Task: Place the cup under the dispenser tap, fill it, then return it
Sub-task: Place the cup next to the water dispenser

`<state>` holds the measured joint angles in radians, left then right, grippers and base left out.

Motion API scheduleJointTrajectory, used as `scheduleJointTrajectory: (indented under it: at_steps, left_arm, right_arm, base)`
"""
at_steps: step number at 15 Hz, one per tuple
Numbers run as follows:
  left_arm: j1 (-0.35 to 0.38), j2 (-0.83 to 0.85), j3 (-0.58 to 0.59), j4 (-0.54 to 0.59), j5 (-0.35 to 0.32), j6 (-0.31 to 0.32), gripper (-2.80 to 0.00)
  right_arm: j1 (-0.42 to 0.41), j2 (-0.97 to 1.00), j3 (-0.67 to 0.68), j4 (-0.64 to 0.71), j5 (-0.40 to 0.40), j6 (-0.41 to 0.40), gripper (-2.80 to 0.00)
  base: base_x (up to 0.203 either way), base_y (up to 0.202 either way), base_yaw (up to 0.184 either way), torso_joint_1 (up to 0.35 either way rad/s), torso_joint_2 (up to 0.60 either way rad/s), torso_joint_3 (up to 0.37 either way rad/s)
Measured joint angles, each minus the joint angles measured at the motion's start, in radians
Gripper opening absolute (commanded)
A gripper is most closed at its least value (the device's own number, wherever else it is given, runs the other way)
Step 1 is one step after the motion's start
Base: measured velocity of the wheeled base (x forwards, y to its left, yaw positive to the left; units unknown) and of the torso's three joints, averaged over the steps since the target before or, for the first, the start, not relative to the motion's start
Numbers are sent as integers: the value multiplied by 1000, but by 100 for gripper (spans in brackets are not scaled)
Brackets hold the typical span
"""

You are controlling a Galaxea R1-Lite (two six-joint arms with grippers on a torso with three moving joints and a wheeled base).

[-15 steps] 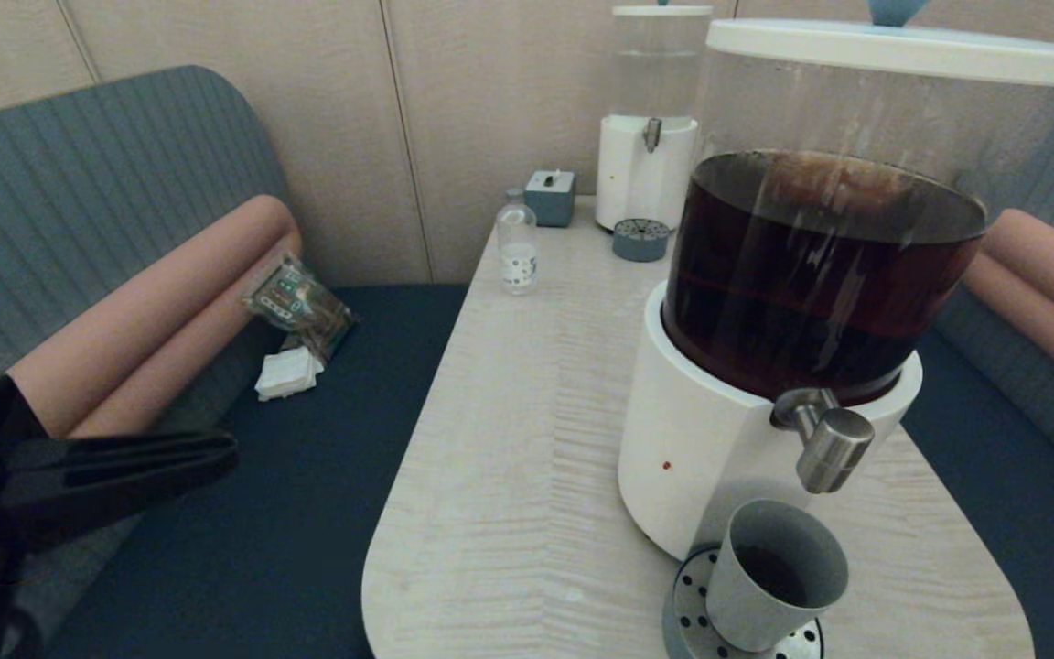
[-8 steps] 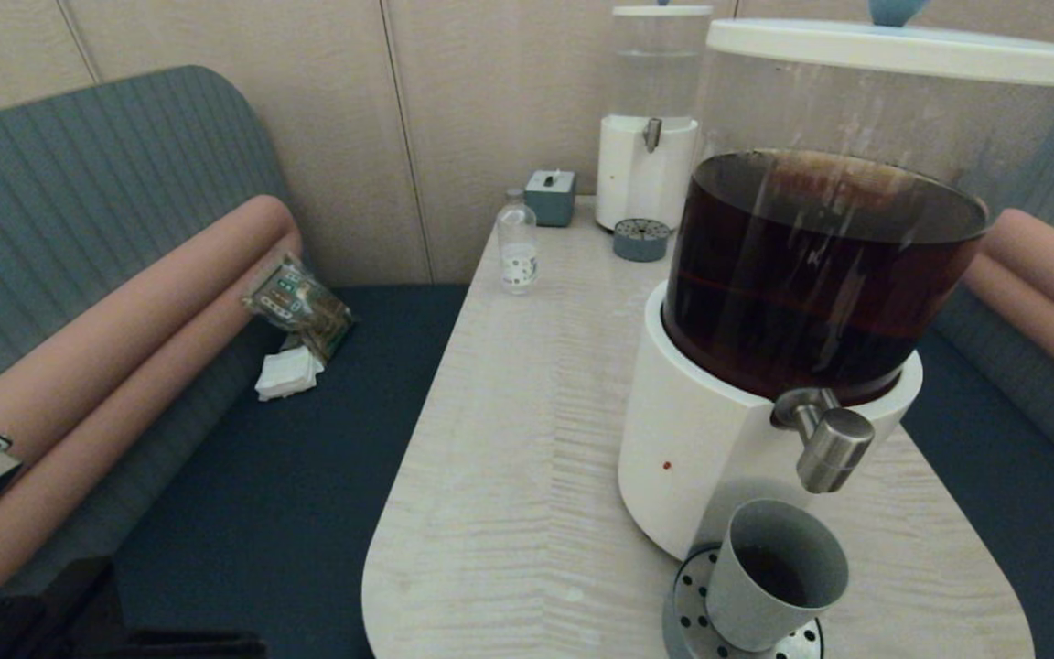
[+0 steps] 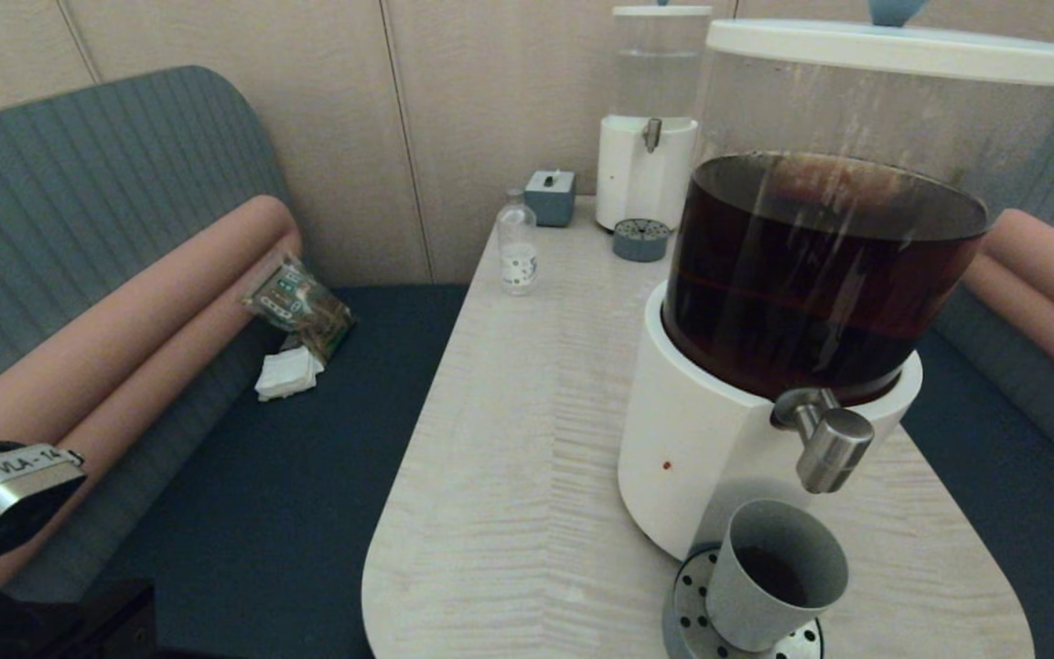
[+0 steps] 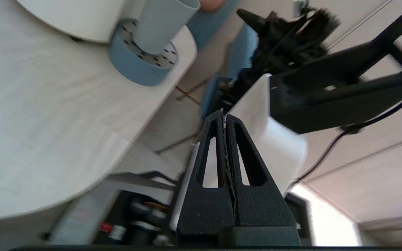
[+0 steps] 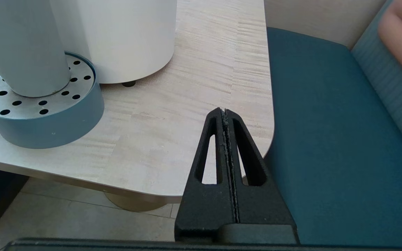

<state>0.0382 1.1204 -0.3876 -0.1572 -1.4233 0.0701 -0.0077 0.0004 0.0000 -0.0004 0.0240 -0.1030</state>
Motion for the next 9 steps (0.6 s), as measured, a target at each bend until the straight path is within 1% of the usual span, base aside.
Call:
scheduleJointTrajectory:
  at_steps: [1, 2, 3, 4, 5, 7, 8, 9]
  left_arm:
    - [0, 3, -2, -7, -5, -41, -280]
    - [0, 9, -2, -6, -6, -61, -280]
    - [0, 19, -1, -11, -3, -57, -280]
    - [0, 38, 8, -29, 8, -41, -280]
    - [1, 58, 20, -70, 23, -28, -280]
    - [5, 99, 46, -202, 54, -22, -280]
    - [5, 122, 56, -293, 73, -22, -280]
    - [6, 152, 68, -409, 97, -22, -280]
  right_arm:
    - [0, 0, 0, 0, 0, 0, -280]
    - [0, 0, 0, 0, 0, 0, -280]
    - [0, 0, 0, 0, 0, 0, -280]
    - [0, 0, 0, 0, 0, 0, -280]
    - [0, 0, 0, 0, 0, 0, -280]
    - [0, 0, 0, 0, 0, 0, -280]
    - [0, 0, 0, 0, 0, 0, -280]
    - [0, 0, 0, 0, 0, 0, -280]
  base:
    - [0, 0, 0, 0, 0, 0]
    - [0, 0, 0, 0, 0, 0]
    - [0, 0, 0, 0, 0, 0]
    - [0, 0, 0, 0, 0, 0]
    - [0, 0, 0, 0, 0, 0]
    - [0, 0, 0, 0, 0, 0]
    - [0, 0, 0, 0, 0, 0]
    - [0, 0, 0, 0, 0, 0]
